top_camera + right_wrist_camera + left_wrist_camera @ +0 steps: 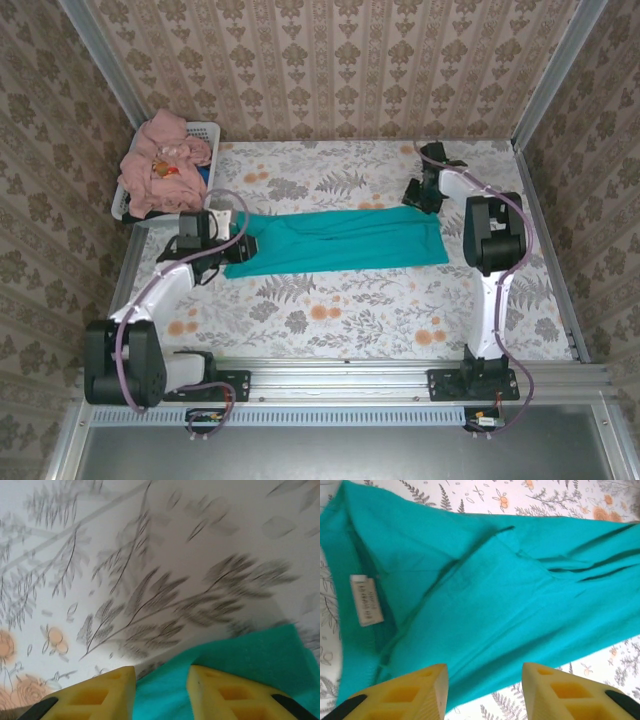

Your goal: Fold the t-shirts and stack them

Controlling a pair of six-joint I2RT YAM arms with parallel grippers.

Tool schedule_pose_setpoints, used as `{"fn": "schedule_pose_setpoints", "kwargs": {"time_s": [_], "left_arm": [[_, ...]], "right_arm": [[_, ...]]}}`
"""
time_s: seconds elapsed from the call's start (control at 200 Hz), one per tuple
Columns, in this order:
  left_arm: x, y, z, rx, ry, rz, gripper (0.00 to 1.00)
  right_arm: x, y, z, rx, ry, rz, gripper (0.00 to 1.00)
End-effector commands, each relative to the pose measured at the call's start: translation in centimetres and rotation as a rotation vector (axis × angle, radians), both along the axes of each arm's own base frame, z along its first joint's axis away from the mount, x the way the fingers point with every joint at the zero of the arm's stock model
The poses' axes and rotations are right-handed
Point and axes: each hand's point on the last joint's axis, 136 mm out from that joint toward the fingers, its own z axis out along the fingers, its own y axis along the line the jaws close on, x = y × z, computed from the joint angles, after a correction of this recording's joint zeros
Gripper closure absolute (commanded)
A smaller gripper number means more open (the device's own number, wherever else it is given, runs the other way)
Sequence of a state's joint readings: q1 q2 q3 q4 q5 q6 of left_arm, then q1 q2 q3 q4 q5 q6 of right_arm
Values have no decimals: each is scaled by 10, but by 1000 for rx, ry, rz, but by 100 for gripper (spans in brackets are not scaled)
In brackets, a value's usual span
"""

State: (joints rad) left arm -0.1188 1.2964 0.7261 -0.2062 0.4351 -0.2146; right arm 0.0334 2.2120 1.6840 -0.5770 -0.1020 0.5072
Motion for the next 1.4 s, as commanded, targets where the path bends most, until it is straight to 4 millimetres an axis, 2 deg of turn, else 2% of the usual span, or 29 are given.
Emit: {"fn": "schedule_pose_setpoints", "kwargs": {"time_s": [0.0,0.095,0.225,0.3,0.39,0.425,0.55,0.68,0.79,0.855,0.92,0.975,1.085,1.205,1.22,1.25,1.265,1.305,1.35,1.395], "left_arm": [[39,-21,12,-7,-17,-78,58],[69,-31,0,-14,17,-103,60],[97,-37,-21,0,72,-107,60],[106,-44,-28,-11,95,-119,60],[108,-59,-25,-7,83,-159,60],[107,-68,-23,20,69,-187,59],[92,-92,-26,122,69,-297,58],[73,-111,-42,161,104,-407,58],[64,-110,-60,181,165,-420,61],[63,-109,-61,180,163,-413,62],[61,-111,-55,164,150,-418,69],[58,-113,-50,162,141,-425,82],[51,-111,-46,173,140,-429,100],[41,-112,-33,145,129,-430,100],[43,-111,-31,150,121,-421,96],[47,-107,-28,173,104,-397,77],[50,-104,-27,188,93,-383,70],[60,-97,-28,235,78,-351,64],[72,-91,-30,281,85,-326,52],[82,-89,-33,308,98,-330,51]], "right_arm": [[-1,-14,-11,7,44,-38,59],[-1,-19,-1,-15,42,-39,59],[-3,-17,28,-28,-34,-24,47],[-12,-7,40,-39,-58,-2,44],[-29,9,41,-64,-68,38,40],[-38,14,37,-61,-56,46,39],[-48,20,28,-27,-65,41,38],[-57,16,21,-41,-46,38,38],[-62,15,23,-46,-40,42,38],[-64,16,27,-44,-51,49,38],[-67,15,29,-42,-54,51,37],[-70,14,31,-44,-57,50,37],[-74,14,32,-45,-58,51,37],[-79,14,32,-45,-61,53,36],[-80,13,31,-47,-58,52,36],[-80,13,31,-46,-59,52,36],[-80,13,31,-46,-59,53,36],[-80,14,29,-43,-55,53,36],[-79,15,27,-40,-53,53,36],[-79,15,25,-34,-49,54,36]]}}
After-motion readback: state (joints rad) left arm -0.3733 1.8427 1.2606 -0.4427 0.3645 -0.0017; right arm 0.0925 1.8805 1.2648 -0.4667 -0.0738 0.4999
